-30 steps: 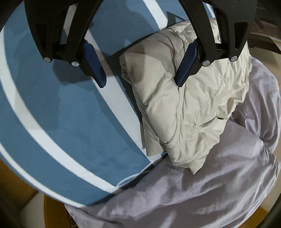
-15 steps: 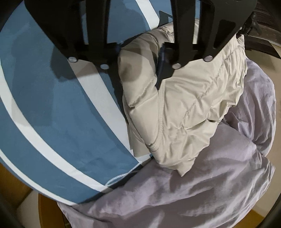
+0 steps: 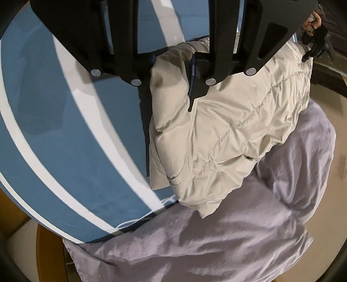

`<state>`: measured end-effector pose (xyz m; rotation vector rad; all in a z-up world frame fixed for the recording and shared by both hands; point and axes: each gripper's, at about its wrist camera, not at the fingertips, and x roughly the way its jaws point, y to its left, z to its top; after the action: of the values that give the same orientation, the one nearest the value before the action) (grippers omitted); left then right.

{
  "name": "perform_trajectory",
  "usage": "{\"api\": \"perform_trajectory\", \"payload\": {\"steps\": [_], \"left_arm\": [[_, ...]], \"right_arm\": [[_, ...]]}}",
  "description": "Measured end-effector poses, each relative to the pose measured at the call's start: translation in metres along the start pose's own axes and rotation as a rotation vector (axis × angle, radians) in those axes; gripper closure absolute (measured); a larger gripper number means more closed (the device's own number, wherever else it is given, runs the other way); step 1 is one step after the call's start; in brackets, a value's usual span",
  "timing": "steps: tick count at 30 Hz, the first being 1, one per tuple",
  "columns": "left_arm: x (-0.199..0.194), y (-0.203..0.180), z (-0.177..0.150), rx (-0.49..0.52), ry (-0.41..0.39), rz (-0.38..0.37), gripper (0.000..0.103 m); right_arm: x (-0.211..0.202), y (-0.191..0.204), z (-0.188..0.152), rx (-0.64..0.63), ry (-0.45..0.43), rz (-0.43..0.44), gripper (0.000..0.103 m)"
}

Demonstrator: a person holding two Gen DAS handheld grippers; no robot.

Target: Fold large clothes

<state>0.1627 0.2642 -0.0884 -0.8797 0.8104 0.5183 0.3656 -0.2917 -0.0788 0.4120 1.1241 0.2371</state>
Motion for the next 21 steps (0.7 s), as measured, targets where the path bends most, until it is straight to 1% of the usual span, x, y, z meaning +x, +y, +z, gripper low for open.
{"api": "perform_trajectory", "payload": {"steps": [6, 10, 14, 16, 18, 19, 20, 21], "left_arm": [[-0.03, 0.04, -0.01, -0.006, -0.017, 0.008, 0.072], [-0.053, 0.068, -0.021, -0.003, -0.023, 0.015, 0.072], [-0.063, 0.089, -0.03, -0.005, -0.022, 0.027, 0.072], [-0.064, 0.092, -0.033, -0.012, -0.02, 0.03, 0.07], [-0.065, 0.09, -0.034, -0.013, -0.022, 0.044, 0.066], [-0.066, 0.09, -0.034, -0.013, -0.022, 0.052, 0.064], [-0.067, 0.089, -0.034, -0.014, -0.022, 0.06, 0.062], [-0.067, 0.089, -0.033, -0.016, -0.022, 0.069, 0.058]], "right_arm": [[-0.015, 0.005, -0.037, -0.03, 0.013, 0.025, 0.08], [-0.029, 0.004, -0.068, -0.045, 0.034, 0.046, 0.08], [-0.04, 0.003, -0.091, -0.08, 0.04, 0.051, 0.08], [-0.045, 0.004, -0.093, -0.089, 0.031, 0.042, 0.076], [-0.051, 0.005, -0.09, -0.097, 0.019, 0.004, 0.071], [-0.055, 0.006, -0.089, -0.105, 0.007, -0.013, 0.067], [-0.06, 0.008, -0.088, -0.119, -0.016, -0.038, 0.065], [-0.064, 0.01, -0.085, -0.132, -0.04, -0.056, 0.059]]}}
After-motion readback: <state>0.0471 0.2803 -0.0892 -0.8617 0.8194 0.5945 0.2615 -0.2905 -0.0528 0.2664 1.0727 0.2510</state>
